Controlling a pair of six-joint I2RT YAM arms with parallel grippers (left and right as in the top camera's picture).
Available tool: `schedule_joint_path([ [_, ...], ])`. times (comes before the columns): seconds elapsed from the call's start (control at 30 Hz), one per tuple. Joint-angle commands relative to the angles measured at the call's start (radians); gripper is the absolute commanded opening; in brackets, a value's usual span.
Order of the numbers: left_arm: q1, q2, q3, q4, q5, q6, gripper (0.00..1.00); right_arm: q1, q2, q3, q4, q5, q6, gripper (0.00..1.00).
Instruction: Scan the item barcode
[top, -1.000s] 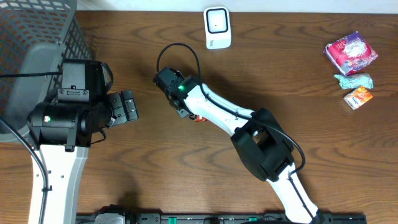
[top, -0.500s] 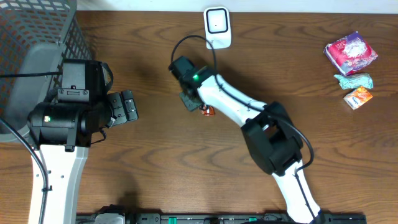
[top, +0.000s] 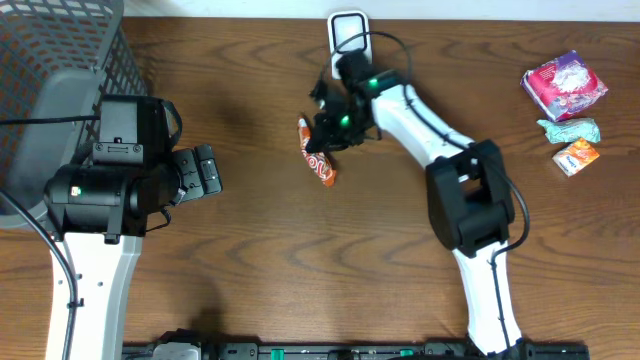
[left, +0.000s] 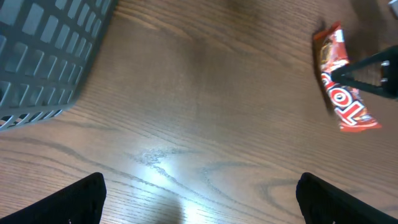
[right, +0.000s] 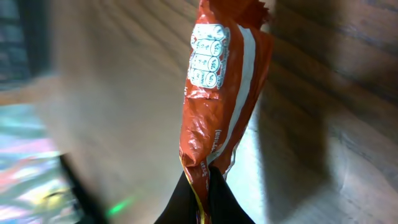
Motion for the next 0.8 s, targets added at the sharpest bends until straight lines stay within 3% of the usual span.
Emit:
schedule_joint_path([
  [0.0,0.001,-0.001,0.004,-0.002,-0.002,-0.013,0.98,-0.024,0.009,-0.028,0.016,-0.217,0.021,0.01],
  [0.37,0.001,-0.001,0.004,-0.002,-0.002,-0.013,0.98,-0.094,0.009,-0.217,0.217,-0.143,0.244,0.03],
  [0.77,0.001,-0.001,0.004,-0.003,-0.002,-0.013,0.98,-0.205,-0.045,-0.072,-0.082,0.156,0.117,0.33],
])
